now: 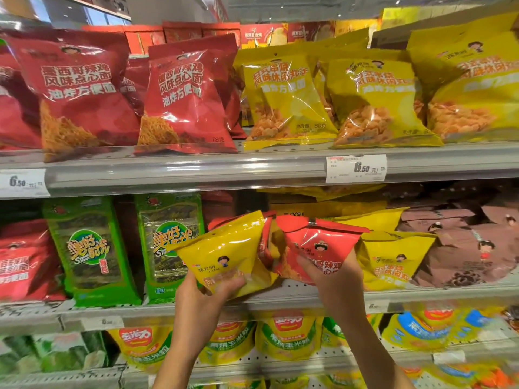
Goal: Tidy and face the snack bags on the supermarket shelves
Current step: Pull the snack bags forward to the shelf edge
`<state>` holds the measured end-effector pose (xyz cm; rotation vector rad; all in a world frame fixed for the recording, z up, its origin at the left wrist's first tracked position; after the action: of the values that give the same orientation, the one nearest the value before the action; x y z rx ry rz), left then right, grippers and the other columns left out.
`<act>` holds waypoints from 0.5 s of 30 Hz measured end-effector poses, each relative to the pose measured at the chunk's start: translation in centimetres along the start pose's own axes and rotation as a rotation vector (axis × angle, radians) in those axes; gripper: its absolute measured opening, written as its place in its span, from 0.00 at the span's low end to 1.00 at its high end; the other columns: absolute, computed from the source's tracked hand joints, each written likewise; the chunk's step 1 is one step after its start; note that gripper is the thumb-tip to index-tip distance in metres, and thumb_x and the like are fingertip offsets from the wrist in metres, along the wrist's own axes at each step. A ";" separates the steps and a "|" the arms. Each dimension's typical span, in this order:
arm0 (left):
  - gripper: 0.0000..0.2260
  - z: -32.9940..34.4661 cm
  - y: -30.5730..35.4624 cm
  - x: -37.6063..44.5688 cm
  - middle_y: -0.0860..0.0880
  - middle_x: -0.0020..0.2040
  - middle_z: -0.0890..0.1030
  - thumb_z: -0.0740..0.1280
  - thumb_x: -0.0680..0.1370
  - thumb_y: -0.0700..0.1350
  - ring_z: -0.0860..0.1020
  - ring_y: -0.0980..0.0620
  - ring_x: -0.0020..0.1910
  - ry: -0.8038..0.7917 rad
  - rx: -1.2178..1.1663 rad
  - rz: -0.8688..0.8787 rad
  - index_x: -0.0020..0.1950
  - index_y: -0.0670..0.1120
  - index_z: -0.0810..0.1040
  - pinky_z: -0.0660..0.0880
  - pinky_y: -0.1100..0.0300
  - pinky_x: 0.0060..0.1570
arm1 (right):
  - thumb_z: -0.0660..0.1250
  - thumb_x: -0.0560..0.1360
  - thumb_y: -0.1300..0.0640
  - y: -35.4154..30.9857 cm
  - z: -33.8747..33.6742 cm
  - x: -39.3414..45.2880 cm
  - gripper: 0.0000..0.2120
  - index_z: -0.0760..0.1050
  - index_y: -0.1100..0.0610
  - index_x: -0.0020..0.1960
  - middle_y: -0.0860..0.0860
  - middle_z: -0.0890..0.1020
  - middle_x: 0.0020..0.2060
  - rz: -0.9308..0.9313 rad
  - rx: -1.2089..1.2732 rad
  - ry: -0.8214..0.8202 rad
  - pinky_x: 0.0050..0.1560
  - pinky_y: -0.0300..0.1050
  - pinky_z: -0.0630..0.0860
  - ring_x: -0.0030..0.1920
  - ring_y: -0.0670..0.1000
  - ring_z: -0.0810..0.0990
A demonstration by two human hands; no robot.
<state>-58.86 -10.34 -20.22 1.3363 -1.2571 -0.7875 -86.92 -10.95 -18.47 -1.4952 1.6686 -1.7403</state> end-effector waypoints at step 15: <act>0.21 8.5 0.7 1.0 0.68 0.48 0.82 0.78 0.67 0.57 0.80 0.69 0.47 -0.183 0.099 0.119 0.56 0.57 0.77 0.73 0.75 0.44 | 0.80 0.65 0.44 2.3 -6.7 -3.4 0.25 0.80 0.52 0.57 0.46 0.87 0.44 0.206 0.090 -0.096 0.36 0.45 0.81 0.43 0.47 0.85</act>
<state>-66.86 -13.42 -20.97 1.2768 -1.5233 -0.7858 -91.90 -5.25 -20.53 -1.2967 1.6115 -1.5880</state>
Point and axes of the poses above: each hand's wrist, its own x-axis towards the middle knuckle, its own z-axis out of the palm, y = z × x, the point moved 7 cm from there along x, towards the middle knuckle
